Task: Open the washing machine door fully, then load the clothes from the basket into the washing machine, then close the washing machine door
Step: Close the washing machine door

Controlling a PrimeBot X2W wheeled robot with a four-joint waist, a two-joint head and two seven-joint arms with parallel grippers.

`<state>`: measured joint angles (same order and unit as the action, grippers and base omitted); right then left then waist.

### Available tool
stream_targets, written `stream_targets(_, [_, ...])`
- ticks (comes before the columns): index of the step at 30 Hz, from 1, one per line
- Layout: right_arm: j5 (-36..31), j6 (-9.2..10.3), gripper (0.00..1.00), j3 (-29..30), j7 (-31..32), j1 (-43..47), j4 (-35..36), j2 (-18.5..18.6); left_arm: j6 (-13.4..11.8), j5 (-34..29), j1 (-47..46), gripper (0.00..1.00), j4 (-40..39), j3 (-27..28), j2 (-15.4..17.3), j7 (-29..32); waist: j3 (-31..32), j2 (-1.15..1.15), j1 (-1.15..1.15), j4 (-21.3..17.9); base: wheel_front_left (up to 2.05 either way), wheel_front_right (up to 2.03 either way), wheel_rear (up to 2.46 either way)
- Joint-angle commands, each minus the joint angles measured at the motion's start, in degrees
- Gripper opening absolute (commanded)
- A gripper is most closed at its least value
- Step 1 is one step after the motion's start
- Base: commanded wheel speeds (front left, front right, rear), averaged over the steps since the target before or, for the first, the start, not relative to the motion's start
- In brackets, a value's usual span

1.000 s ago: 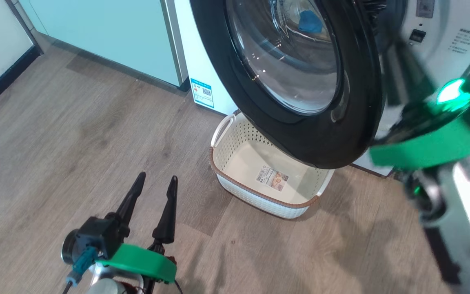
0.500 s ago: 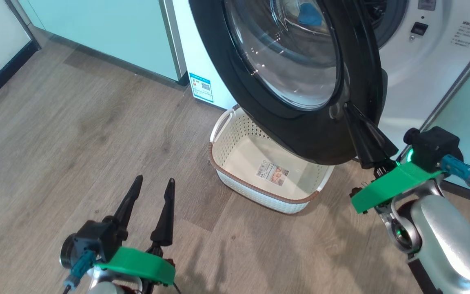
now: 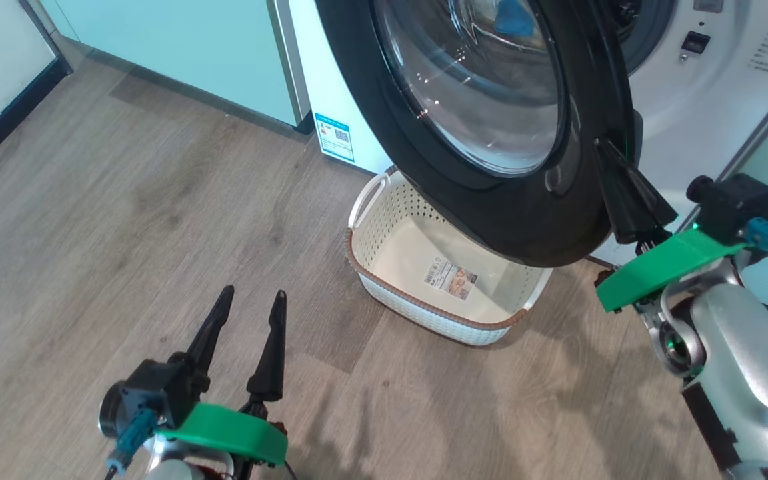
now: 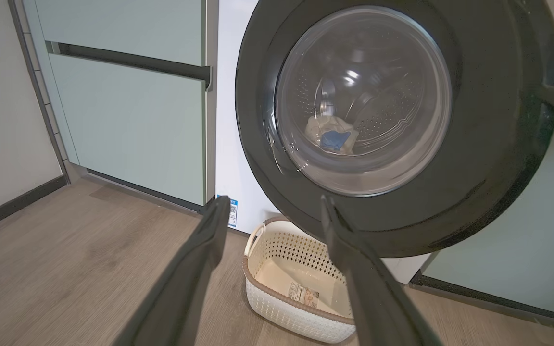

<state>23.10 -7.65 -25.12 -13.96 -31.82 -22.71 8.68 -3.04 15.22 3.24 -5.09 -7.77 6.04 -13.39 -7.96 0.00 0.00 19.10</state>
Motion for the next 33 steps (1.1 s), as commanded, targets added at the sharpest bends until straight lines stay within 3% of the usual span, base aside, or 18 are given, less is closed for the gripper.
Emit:
stream_targets(1, [0.36, 0.16, 0.0, -0.04, -0.57, -2.29, 1.24, -0.16, -0.3, 0.38, -2.45, 1.0, -1.79, 1.65, 0.74, -0.7, 0.01, 0.0, 0.0, 0.08, 0.0, 0.0, 0.0])
stream_targets(15, [0.1, 0.16, 0.0, 1.81, -1.0, -4.99, -0.77, 0.65, -0.57, 0.55, -2.89, 1.0, -2.18, 1.38, 0.51, -1.14, -1.4, 0.0, 0.0, 0.5, 0.0, 0.0, 0.0])
stream_targets(33, [-2.13, 0.16, 0.0, 7.61, -1.03, -12.86, -6.84, 5.51, 0.25, 0.33, -6.23, 1.0, -1.7, -0.4, -1.14, -1.57, -6.74, 0.0, 0.0, 2.59, 0.0, 0.0, 0.0])
